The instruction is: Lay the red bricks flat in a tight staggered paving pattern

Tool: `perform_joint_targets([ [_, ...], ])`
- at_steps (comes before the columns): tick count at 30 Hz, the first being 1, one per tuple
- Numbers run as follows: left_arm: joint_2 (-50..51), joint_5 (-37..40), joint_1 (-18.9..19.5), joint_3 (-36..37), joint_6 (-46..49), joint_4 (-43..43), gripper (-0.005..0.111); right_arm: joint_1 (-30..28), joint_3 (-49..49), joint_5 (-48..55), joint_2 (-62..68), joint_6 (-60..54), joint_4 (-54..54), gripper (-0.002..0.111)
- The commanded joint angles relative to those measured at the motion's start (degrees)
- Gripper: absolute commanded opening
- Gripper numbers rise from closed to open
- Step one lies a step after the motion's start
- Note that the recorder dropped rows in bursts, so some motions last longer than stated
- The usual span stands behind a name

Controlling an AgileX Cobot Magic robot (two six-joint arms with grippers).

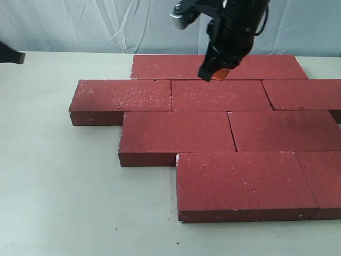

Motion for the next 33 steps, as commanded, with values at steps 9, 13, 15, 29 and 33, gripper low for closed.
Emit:
perform_joint_targets([
  [9, -2.4, 24.2, -0.2, -2.1, 52.7, -60.9, 0.000, -20.0, 3.2, 0.1, -6.4, 15.4, 0.1, -0.001],
  [13, -2.5, 36.9, -0.2, -6.3, 66.8, -77.8, 0.000, -23.2, 8.5, 0.1, -12.7, 16.5, -0.2, -0.001],
  [15, -3.7, 40.9, -0.2, -8.2, 69.6, -80.1, 0.000, -24.4, 12.5, -2.4, -16.3, 16.7, -0.9, -0.001],
  [29, -31.1, 18.7, -0.2, 4.8, 69.6, -83.5, 0.000, -27.6, 39.6, -32.5, -35.7, 17.1, -0.6, -0.001],
  [33, -38.1, 12.7, -0.2, 10.1, 69.6, -85.4, 0.000, -27.6, 45.8, -38.9, -40.4, 17.1, -0.4, -0.001],
])
